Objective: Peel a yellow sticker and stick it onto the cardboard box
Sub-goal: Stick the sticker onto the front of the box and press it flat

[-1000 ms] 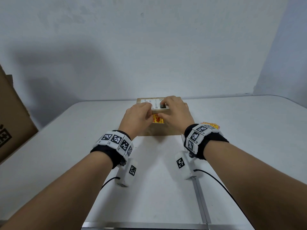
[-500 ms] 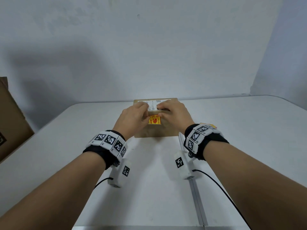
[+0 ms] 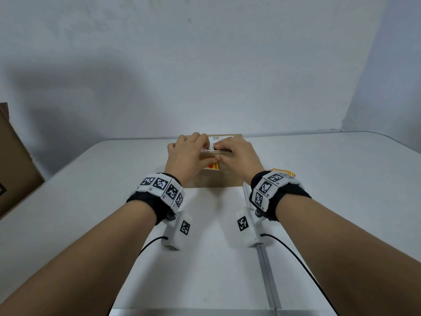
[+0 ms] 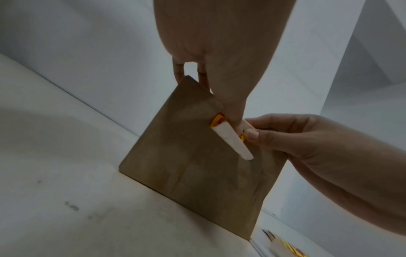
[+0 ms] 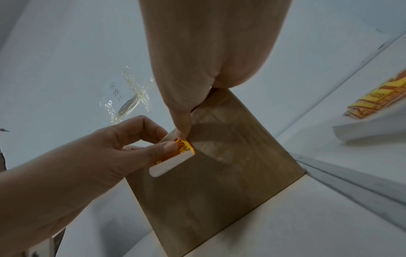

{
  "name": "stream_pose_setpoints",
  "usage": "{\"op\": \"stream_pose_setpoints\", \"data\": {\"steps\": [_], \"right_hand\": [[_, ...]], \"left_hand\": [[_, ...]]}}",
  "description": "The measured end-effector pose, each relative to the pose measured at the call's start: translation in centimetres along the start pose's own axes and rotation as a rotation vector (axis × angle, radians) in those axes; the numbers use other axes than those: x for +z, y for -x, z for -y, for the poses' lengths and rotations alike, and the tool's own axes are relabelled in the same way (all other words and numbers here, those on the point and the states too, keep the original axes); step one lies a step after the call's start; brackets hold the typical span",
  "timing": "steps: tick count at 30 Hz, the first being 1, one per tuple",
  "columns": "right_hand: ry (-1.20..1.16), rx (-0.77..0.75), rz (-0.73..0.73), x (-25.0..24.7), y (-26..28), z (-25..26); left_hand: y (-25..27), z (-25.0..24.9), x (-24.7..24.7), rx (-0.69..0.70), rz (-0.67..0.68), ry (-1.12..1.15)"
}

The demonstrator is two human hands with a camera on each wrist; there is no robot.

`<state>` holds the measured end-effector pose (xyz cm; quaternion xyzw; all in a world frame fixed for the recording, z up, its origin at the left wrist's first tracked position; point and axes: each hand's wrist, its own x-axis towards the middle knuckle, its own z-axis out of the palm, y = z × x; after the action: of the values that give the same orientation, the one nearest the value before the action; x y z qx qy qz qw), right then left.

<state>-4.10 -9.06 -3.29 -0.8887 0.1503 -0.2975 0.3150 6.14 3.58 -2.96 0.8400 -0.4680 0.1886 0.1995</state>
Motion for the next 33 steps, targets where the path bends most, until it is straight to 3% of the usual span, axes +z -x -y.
{"op": "stream_pose_setpoints", "data": {"steps": [7,14,19,33], "right_hand": [[0.030,-0.031,-0.018,0.3,-0.1,-0.6],[0.139,-0.078,-0.020,0.5,-0.1,-0.7],[0.306,-0.089,0.030,0.4,-0.4,-0.4],[0.609,-0.157,0.001,1.4,0.1,-0.8]], "left_hand": [[-0.3,1.7,-1.2,0.024,0.086,0.217],[0.0,2.2,-2.4,0.080,0.142,0.219],[0.2,1.8,-2.7,0.033,0.137,0.192],[0.2,2.0,-2.1,-0.032,0.154,0.228]]}}
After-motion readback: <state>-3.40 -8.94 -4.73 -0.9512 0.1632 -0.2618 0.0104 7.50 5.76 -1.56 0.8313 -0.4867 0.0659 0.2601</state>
